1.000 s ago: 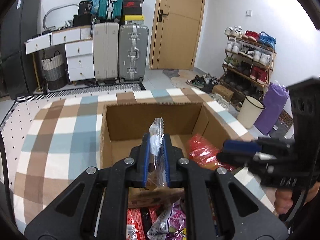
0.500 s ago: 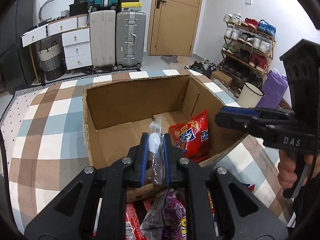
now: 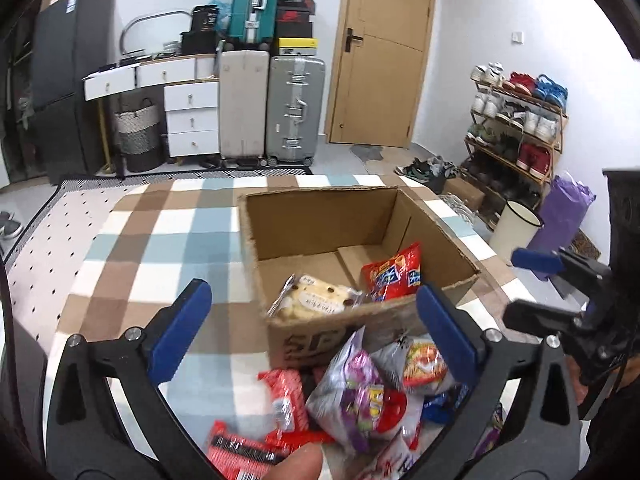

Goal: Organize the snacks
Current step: 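Open both grippers to drop the bags and pull back to the pile, then grasp the purple candy bag with the right gripper while the left grasps the white noodle bag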

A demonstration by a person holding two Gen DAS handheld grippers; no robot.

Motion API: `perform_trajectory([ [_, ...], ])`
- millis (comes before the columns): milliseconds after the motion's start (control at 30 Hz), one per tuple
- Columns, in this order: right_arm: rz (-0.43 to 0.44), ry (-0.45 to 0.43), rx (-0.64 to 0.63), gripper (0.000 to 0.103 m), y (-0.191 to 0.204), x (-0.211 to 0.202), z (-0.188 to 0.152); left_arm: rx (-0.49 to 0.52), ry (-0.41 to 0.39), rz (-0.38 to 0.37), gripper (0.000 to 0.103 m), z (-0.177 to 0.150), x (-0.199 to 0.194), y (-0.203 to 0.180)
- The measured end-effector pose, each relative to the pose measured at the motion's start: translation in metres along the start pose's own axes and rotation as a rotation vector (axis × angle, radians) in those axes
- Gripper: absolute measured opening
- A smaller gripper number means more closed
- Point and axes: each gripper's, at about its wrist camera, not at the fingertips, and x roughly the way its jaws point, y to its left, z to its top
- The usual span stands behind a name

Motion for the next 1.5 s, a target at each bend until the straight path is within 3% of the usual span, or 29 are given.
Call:
perform_trajectory([
  [333, -0.051, 0.050, 0.015, 0.103, 0.005, -0.032, -0.035, -0.011, 0.023, 0.068, 0.102, -0.036, -0.050, 0.010],
  [567, -0.059, 0.087, 0.068, 0.103, 0.011, -0.039, -0.063, -0.010, 0.052, 0.062, 0.102, -0.066, -0.069, -0.004],
  [1033, -0.023, 0.172, 0.090, 0.103, 0.032, -0.040, -0.108, 0.044, 0.114, 0.022, 0.102, -0.107, -0.068, -0.034],
  [1500, 0.023, 0.260, 0.110, 0.103, 0.034, -0.018, -0.129, 0.099, 0.208, -0.019, 0.102, -0.130, -0.051, -0.047],
])
